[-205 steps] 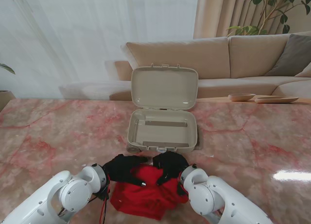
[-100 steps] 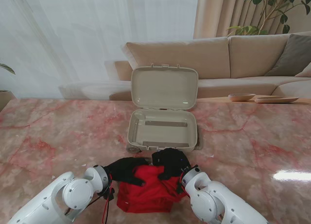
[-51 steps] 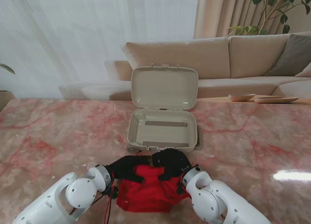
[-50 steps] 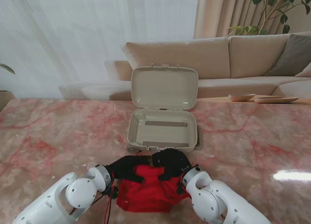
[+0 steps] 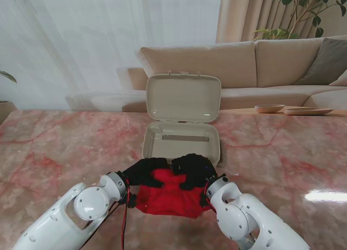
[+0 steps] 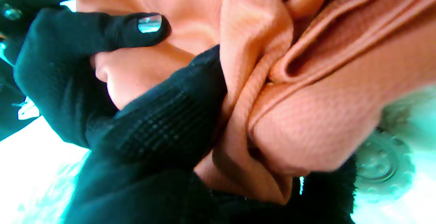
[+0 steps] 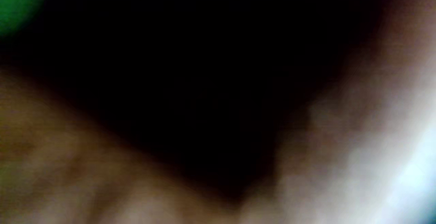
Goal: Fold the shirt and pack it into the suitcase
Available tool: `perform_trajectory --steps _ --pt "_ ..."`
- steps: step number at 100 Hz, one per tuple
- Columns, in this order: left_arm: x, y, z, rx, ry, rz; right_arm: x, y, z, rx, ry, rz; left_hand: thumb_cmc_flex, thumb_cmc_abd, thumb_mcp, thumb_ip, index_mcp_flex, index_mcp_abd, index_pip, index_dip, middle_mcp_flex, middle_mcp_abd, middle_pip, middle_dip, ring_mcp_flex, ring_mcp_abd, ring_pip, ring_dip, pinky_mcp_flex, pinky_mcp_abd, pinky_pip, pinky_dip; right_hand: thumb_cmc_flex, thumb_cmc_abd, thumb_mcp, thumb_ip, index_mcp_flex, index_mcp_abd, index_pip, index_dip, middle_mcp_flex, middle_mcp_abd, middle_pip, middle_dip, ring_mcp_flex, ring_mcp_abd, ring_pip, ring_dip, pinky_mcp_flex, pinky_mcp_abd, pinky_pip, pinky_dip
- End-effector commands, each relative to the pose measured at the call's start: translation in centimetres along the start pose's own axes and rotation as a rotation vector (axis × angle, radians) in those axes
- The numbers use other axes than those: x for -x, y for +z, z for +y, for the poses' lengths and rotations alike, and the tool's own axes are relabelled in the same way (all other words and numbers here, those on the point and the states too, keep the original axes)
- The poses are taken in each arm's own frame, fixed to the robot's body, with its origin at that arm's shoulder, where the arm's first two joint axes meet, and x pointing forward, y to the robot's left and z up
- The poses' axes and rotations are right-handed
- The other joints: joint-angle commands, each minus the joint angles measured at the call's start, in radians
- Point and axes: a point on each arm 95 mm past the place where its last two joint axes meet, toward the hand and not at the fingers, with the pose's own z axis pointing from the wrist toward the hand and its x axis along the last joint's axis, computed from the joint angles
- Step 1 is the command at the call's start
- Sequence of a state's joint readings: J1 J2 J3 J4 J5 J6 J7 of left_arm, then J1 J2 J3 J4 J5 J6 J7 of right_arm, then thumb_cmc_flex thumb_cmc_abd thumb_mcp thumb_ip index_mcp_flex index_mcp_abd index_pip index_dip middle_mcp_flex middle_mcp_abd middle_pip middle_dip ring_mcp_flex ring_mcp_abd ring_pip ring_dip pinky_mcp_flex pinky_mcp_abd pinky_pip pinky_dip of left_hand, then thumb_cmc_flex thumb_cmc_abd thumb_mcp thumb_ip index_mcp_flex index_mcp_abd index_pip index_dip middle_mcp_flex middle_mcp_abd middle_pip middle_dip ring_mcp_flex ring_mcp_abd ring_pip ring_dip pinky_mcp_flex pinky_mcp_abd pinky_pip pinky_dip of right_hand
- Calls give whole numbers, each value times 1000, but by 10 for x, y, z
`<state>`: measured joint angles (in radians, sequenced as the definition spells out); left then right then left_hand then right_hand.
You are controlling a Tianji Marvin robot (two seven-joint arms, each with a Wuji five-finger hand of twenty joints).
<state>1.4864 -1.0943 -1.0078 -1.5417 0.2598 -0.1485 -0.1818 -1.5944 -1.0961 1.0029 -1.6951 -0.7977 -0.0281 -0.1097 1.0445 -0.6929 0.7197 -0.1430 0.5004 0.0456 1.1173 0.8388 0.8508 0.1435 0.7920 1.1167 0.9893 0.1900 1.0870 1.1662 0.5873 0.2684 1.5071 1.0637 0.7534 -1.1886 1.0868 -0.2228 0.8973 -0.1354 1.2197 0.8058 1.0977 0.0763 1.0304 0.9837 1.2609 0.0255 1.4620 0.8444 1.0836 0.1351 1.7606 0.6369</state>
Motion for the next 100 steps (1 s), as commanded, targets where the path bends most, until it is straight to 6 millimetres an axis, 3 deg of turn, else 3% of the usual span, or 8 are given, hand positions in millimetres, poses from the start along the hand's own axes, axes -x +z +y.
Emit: perform_trajectory --steps 1,29,54,100 --pt "-12 7 -17 -32 6 27 -2 7 14 21 -8 -1 65 10 114 64 40 -26 63 32 57 -33 44 12 57 5 36 8 21 8 69 24 105 8 133 93 34 -17 52 12 27 20 41 8 57 -82 52 30 34 -83 129 -10" --pt "-30 16 -55 -74 -47 58 -7 21 53 70 -23 1 68 18 106 63 35 -24 58 34 50 -39 41 21 51 5 27 15 18 11 60 26 108 15 130 93 34 -21 50 15 24 17 39 13 56 -81 50 31 23 -83 128 -17" --pt "-44 24 -76 -122 -135 68 -8 36 83 109 -11 -24 77 27 89 60 28 -20 53 38 45 -44 35 28 46 8 18 23 11 16 44 31 115 32 112 97 33 -23 48 19 16 16 33 21 56 -74 40 28 6 -81 124 -16" --pt "-42 48 -106 -159 -223 48 -3 65 108 97 -30 -54 86 42 59 57 19 -17 47 47 35 -47 28 30 35 7 6 31 -1 20 25 44 119 33 100 97 37 -32 42 25 16 8 24 29 56 -68 31 27 -12 -74 117 -7"
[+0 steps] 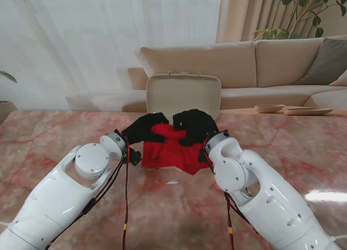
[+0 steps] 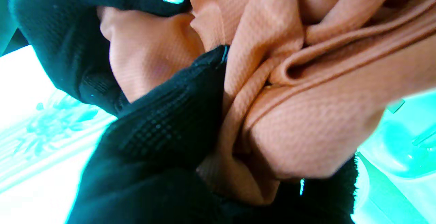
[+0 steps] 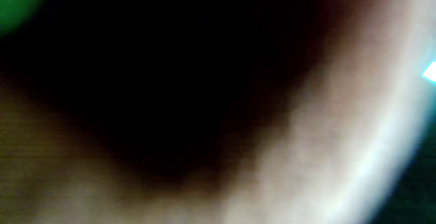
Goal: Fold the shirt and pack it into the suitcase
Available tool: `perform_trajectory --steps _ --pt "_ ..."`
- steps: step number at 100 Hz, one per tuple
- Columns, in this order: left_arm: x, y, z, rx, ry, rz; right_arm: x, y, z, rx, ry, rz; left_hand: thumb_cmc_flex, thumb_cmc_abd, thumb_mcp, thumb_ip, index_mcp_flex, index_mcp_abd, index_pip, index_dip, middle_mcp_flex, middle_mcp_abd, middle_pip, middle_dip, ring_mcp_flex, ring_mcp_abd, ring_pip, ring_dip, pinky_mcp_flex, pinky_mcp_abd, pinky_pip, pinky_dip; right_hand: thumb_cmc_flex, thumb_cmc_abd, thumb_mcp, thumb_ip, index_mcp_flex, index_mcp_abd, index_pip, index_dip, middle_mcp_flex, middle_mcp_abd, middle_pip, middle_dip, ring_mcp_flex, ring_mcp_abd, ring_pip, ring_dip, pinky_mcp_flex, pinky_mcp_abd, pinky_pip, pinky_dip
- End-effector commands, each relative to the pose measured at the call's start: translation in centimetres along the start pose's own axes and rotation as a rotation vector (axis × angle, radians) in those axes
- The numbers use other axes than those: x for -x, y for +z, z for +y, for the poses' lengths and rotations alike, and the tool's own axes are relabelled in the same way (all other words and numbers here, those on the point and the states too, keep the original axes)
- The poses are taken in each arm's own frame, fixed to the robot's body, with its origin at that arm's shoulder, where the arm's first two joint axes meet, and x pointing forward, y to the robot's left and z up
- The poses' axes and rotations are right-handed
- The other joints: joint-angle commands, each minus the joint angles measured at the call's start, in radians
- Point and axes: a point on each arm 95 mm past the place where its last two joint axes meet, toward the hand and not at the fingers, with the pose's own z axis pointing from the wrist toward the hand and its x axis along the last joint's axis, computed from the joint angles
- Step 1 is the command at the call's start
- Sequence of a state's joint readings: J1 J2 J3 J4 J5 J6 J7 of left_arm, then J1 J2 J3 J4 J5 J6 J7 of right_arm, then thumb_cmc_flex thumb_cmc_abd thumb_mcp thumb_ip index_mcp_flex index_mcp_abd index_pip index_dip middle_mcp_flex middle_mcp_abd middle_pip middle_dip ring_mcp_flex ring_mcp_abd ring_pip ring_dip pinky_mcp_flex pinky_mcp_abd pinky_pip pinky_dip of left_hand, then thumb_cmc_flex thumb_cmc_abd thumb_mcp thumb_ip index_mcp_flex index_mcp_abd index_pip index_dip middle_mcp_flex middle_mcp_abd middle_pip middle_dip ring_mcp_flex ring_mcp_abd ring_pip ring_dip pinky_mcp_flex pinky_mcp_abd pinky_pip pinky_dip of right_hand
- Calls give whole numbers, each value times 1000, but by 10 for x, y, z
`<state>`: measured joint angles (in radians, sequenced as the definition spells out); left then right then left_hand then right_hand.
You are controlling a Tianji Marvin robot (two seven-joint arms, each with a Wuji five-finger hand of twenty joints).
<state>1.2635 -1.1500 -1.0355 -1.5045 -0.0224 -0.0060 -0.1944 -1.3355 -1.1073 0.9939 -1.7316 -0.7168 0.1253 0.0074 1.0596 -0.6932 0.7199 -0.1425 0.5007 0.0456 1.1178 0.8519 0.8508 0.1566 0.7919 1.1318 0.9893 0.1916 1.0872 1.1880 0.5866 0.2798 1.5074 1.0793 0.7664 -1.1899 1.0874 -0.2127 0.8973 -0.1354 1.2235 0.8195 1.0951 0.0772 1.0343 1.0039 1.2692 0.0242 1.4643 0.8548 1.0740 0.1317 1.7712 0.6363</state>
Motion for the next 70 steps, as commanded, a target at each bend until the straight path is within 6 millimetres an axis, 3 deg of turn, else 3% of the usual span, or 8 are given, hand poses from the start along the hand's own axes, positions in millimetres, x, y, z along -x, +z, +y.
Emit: perform_trajectory --steps 1,43,45,46,48,52,54,70 --pt "-2 8 -6 -9 -12 1 3 6 1 -18 10 -13 70 43 57 56 18 -17 47 35 35 -61 28 15 35 6 6 9 -2 8 24 29 106 34 99 87 37 -32 38 11 19 7 20 9 48 -67 28 17 -3 -70 106 -7" --pt "30 39 -10 12 -19 -54 21 26 -13 -97 31 -37 80 58 30 53 9 -29 41 46 23 -66 28 14 13 10 -5 15 -31 13 1 45 106 31 106 79 42 -35 34 17 20 3 15 19 48 -62 20 18 1 -26 43 16" --pt "31 40 -10 14 -18 -55 22 27 -15 -101 33 -38 80 59 28 52 9 -30 41 46 23 -67 28 14 12 10 -6 15 -32 13 0 45 106 31 106 79 42 -35 34 18 20 3 15 20 48 -62 19 19 -127 123 -223 -244" --pt "32 40 -10 16 -17 -55 22 28 -15 -104 33 -38 79 61 27 52 8 -31 41 46 22 -68 27 14 11 10 -6 15 -33 13 -1 46 106 31 105 79 42 -35 34 18 20 3 15 20 48 -62 19 19 -118 131 -402 -427" --pt "33 42 -10 19 -17 -56 23 28 -16 -109 34 -39 81 61 26 52 8 -32 41 47 21 -68 27 14 10 10 -7 15 -35 13 -2 46 107 32 105 79 41 -35 34 19 20 3 14 20 47 -61 18 19 -115 132 -544 -603" --pt "35 44 -10 25 -15 -58 25 30 -19 -118 37 -39 82 63 20 50 6 -32 40 47 20 -68 27 14 6 11 -8 15 -40 14 -4 48 106 35 103 80 39 -36 34 19 18 3 14 21 48 -60 15 19 33 27 -98 -68" --pt "35 45 -10 27 -12 -57 25 30 -20 -122 38 -40 83 65 17 50 6 -33 41 47 19 -69 26 14 3 11 -10 15 -42 15 -6 48 107 33 102 80 39 -36 34 19 18 2 14 21 47 -60 15 19 24 11 -48 43" --pt "39 52 -10 34 8 -60 31 36 -26 -145 51 -46 86 75 -4 45 -2 -35 34 42 11 -72 22 15 -7 10 -15 14 -53 15 -17 51 103 43 100 79 34 -37 34 19 11 0 12 22 46 -55 5 15 14 -1 -21 92"
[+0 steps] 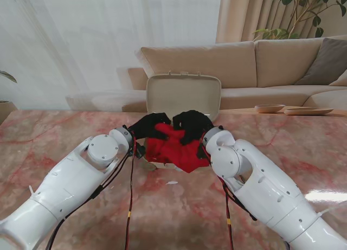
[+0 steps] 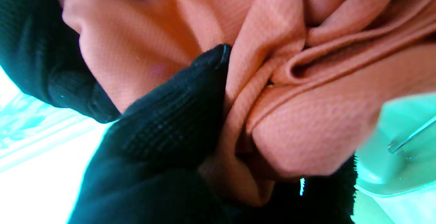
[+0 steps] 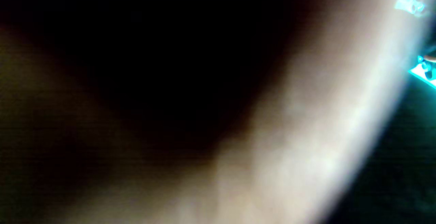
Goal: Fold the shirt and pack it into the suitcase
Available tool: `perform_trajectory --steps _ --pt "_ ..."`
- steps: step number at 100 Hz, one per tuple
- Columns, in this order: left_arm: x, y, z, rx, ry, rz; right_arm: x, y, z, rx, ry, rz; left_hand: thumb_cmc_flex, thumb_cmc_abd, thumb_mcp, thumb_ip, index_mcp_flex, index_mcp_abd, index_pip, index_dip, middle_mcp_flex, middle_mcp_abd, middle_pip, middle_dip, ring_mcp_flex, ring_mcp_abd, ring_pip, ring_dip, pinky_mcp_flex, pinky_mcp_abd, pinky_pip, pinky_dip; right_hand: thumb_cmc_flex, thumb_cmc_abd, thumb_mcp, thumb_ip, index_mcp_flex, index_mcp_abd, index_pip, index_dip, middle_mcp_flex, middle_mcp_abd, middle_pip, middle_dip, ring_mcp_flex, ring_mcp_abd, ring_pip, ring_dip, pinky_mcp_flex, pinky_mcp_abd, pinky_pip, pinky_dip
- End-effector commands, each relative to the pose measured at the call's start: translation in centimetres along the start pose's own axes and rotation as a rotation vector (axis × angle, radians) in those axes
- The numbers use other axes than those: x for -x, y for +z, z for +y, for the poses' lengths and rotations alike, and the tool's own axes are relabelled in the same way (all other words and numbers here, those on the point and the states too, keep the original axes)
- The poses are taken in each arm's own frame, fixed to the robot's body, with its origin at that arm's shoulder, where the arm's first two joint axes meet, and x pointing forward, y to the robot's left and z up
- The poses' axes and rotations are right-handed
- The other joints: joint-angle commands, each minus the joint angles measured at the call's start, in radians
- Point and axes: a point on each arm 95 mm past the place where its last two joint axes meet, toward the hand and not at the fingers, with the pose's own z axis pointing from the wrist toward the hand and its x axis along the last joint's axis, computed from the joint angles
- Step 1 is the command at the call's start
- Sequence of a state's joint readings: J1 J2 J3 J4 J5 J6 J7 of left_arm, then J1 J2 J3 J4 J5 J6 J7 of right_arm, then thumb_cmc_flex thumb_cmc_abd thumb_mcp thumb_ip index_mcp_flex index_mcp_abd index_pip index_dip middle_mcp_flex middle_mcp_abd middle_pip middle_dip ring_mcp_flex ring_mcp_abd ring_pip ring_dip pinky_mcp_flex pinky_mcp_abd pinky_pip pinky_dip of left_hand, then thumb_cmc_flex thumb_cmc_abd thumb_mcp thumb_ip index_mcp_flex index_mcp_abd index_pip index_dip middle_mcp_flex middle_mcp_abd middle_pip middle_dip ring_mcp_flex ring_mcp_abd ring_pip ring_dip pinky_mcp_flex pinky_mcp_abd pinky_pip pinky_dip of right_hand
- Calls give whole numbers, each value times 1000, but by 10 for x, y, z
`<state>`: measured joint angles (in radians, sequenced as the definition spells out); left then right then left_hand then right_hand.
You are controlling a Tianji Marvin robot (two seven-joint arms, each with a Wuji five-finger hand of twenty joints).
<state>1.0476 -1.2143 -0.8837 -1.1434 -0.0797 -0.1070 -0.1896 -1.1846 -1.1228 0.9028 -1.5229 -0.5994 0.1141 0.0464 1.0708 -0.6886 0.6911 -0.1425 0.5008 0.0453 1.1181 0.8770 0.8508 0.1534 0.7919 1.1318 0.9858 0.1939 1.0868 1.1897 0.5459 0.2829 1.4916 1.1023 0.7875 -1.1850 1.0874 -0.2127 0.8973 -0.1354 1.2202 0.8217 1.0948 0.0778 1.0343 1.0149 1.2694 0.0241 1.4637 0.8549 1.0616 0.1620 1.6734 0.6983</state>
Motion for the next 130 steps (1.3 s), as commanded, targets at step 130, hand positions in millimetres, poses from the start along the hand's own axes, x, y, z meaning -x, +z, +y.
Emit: perform_trajectory --steps 130 --pt "14 22 -8 66 42 -111 41 41 -19 -119 10 -83 -44 269 -198 76 -6 119 -448 -399 -240 76 -276 -589 -292 111 -443 -286 -279 70 -265 -133 41 238 28 9 -103 53 -151 -328 -173 43 -337 -278 -245 142 -769 -206 -388 62 -289 -72"
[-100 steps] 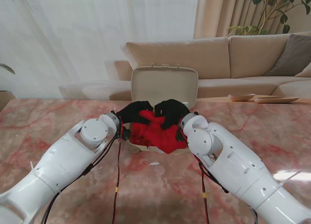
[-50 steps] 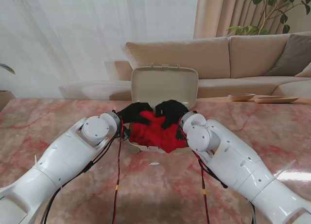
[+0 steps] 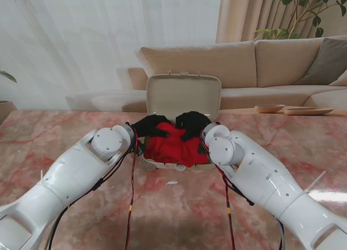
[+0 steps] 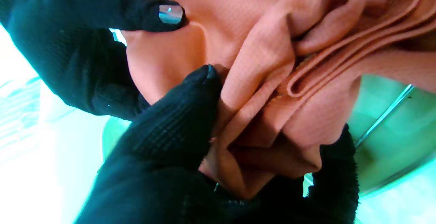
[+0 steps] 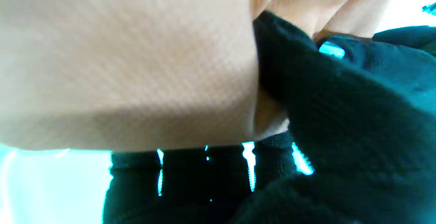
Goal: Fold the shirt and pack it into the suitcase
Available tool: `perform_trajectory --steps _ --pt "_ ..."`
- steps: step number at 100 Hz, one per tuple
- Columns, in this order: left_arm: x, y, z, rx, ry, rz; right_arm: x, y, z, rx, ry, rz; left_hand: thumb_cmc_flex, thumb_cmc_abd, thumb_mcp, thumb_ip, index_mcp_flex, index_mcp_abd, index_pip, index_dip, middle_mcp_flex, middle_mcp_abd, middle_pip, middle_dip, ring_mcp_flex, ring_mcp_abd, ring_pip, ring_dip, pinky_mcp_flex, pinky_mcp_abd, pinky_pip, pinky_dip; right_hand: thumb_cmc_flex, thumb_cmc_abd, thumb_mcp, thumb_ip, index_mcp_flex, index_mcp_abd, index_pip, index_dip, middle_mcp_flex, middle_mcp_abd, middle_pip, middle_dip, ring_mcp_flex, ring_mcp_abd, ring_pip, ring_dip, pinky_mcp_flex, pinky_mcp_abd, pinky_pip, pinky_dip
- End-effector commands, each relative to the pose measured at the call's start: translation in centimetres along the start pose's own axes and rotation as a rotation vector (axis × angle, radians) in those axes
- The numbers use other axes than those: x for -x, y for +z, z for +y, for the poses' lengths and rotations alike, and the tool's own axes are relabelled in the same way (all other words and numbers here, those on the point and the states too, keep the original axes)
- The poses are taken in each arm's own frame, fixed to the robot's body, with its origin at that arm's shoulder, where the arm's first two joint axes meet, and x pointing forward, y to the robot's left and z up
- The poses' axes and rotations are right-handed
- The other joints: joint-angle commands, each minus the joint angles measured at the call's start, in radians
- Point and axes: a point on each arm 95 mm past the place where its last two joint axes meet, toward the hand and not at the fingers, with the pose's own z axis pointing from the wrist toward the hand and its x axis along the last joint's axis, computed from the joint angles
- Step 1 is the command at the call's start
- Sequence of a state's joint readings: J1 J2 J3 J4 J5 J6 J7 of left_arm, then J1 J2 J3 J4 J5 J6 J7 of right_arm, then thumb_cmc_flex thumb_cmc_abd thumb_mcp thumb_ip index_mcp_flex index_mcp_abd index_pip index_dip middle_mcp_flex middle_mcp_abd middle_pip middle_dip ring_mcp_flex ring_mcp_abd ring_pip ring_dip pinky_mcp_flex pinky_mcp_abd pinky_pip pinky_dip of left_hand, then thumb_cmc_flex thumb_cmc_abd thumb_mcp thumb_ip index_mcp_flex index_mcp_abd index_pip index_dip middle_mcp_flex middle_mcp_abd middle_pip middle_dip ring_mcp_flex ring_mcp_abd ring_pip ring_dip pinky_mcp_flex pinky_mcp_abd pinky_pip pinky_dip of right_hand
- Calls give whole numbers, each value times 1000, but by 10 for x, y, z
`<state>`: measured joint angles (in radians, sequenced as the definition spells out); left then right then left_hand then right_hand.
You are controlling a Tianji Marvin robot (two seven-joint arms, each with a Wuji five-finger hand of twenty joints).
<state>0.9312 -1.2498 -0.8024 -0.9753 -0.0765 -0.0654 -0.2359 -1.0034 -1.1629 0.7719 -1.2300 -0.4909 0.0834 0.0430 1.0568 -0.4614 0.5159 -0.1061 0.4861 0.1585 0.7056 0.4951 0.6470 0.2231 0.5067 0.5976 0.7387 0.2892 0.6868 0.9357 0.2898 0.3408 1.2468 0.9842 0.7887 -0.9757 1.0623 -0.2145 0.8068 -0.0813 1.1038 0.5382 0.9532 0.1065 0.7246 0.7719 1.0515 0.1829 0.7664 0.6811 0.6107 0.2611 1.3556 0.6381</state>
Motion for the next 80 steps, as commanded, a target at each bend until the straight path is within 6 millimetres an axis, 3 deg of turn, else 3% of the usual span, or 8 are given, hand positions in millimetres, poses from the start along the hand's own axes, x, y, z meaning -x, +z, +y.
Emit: perform_trajectory --steps 1,4,8,14,35,38,41,80 --pt "-3 1 0 5 4 6 2 1 0 -13 -2 -12 -32 44 -23 41 8 6 -38 -18 -38 6 8 -57 -47 16 -45 -34 -24 11 -22 -15 40 29 51 12 -12 2 -43 -43 -36 16 -25 -45 -28 -18 -91 -24 209 -168 102 -23" --pt "-3 1 -1 5 8 7 3 1 0 -12 -5 -15 -47 53 -23 50 5 13 -57 -23 -45 8 -2 -67 -58 17 -55 -45 -30 9 -25 -17 34 29 47 13 -14 11 -60 -49 -45 18 -31 -63 -38 -21 -123 -27 401 -299 98 -52" --pt "-3 0 -1 5 15 10 3 2 1 -10 -8 -18 -55 56 -28 52 -2 16 -78 -29 -58 14 -14 -78 -75 18 -66 -57 -41 10 -33 -20 25 28 47 14 -18 24 -88 -49 -61 20 -34 -89 -56 -27 -158 -43 245 -94 -156 -65" --pt "-4 -1 -2 3 31 14 4 2 2 -8 -13 -23 -60 65 -44 52 -12 21 -116 -41 -80 20 -32 -95 -99 19 -82 -77 -56 8 -44 -25 8 26 50 16 -21 42 -122 -56 -80 24 -45 -109 -82 -36 -201 -79 437 -349 -16 81" --pt "-7 -7 -8 13 105 28 6 0 6 -16 -29 -38 -84 87 -108 50 -47 25 -188 -65 -154 35 -82 -132 -200 26 -149 -132 -123 3 -98 -50 -95 16 56 35 -8 99 -310 14 -149 40 -70 -200 -175 -27 -310 -155 412 -388 -91 130" --pt "-8 -8 -8 17 116 31 6 0 7 -15 -31 -39 -84 94 -132 51 -51 24 -205 -69 -167 38 -92 -140 -212 25 -157 -146 -132 2 -108 -55 -109 18 57 43 -3 104 -343 38 -155 43 -74 -204 -185 -25 -316 -160 110 -48 -409 99" --pt "-8 -9 -9 19 127 33 6 0 7 -14 -33 -41 -85 95 -138 51 -54 26 -209 -70 -175 39 -97 -143 -222 27 -161 -149 -139 2 -112 -57 -126 20 58 54 0 109 -361 44 -161 45 -81 -208 -197 -24 -326 -165 2 41 -499 96" --pt "-13 -20 -15 0 253 49 9 -5 15 -1 -54 -72 -95 118 -199 54 -75 26 -264 -85 -218 48 -125 -161 -294 31 -205 -192 -191 -5 -175 -90 -267 7 36 98 -19 148 -525 134 -238 75 -146 -240 -332 9 -378 -196 -255 25 -271 -11"
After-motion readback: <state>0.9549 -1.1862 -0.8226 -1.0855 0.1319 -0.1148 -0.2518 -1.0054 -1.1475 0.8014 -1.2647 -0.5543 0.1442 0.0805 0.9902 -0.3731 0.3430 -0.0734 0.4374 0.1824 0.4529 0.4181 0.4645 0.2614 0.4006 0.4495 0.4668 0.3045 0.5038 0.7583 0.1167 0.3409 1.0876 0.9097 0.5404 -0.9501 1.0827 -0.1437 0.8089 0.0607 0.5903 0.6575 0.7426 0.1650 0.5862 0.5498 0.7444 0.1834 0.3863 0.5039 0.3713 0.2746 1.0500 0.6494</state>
